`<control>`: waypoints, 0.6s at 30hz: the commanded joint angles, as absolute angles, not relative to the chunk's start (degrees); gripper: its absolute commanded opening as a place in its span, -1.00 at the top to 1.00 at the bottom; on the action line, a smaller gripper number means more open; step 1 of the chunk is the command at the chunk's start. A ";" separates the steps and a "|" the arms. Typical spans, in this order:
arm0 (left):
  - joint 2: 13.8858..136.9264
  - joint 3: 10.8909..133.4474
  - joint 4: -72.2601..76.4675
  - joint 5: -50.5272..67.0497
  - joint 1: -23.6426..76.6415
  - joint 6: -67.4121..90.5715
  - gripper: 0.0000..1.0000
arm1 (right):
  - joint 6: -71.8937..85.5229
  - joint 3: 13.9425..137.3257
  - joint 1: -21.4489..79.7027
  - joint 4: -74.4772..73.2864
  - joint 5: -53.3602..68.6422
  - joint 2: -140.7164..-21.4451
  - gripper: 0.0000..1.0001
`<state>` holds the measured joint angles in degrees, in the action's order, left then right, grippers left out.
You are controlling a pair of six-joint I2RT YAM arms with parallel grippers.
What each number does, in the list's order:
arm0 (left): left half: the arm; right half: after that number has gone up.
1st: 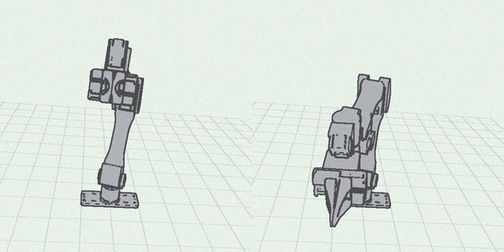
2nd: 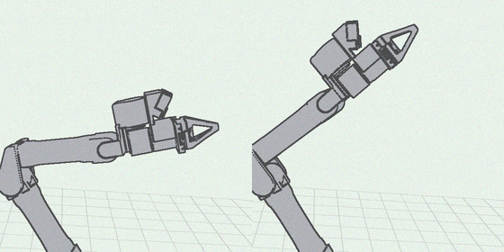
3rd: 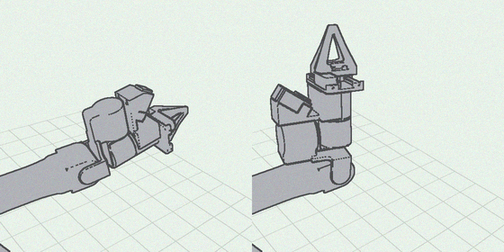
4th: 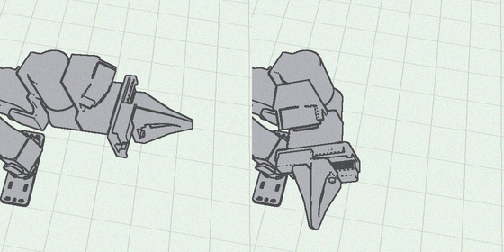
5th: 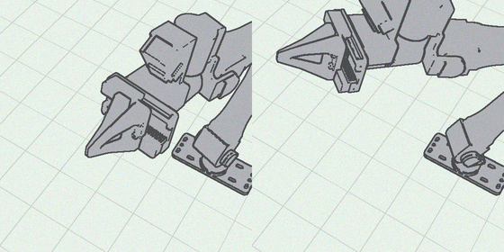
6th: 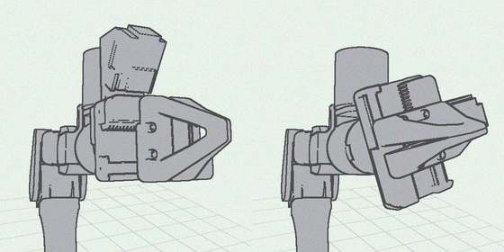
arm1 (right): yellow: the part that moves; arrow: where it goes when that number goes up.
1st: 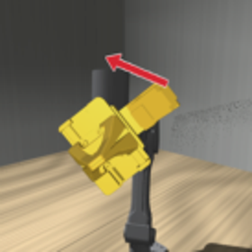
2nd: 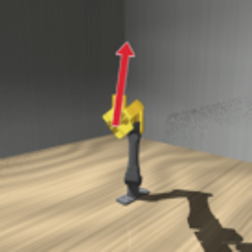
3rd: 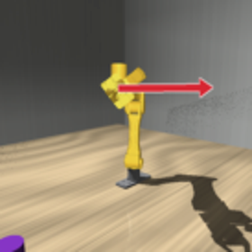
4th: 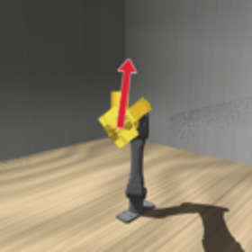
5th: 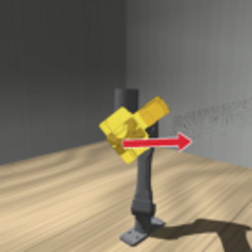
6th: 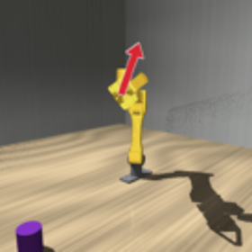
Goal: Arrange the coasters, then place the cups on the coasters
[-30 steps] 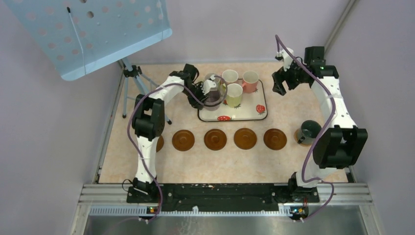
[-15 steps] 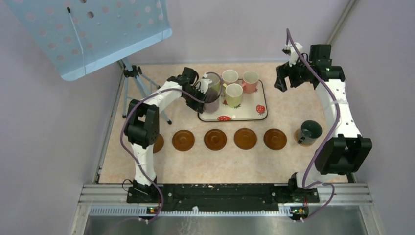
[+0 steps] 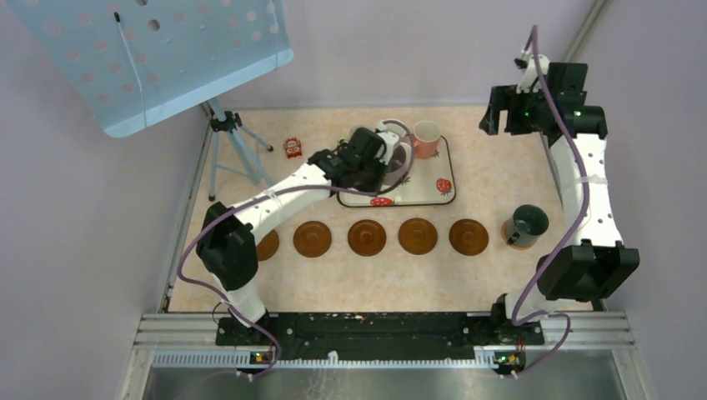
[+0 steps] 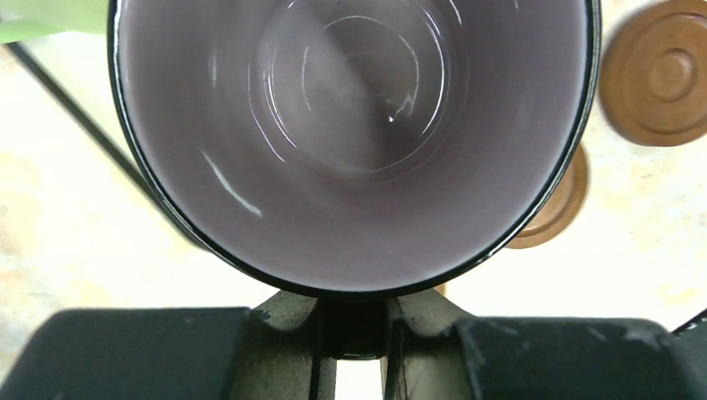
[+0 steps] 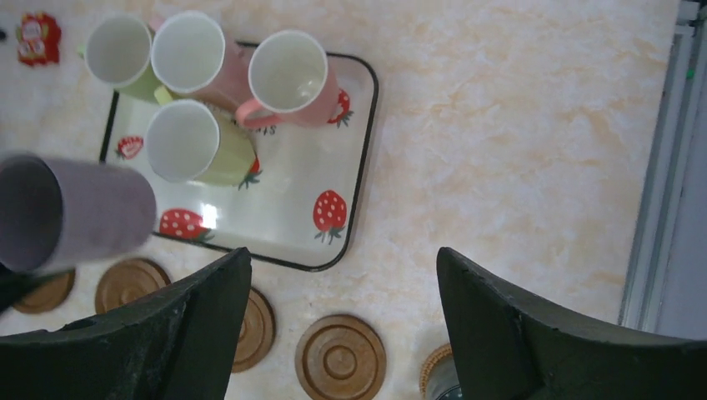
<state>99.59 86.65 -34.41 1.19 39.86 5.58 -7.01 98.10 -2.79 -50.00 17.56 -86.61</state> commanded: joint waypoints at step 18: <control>118.08 108.07 -32.54 -21.60 69.53 26.16 1.00 | 11.60 104.88 -14.63 -51.59 8.19 -81.46 -0.69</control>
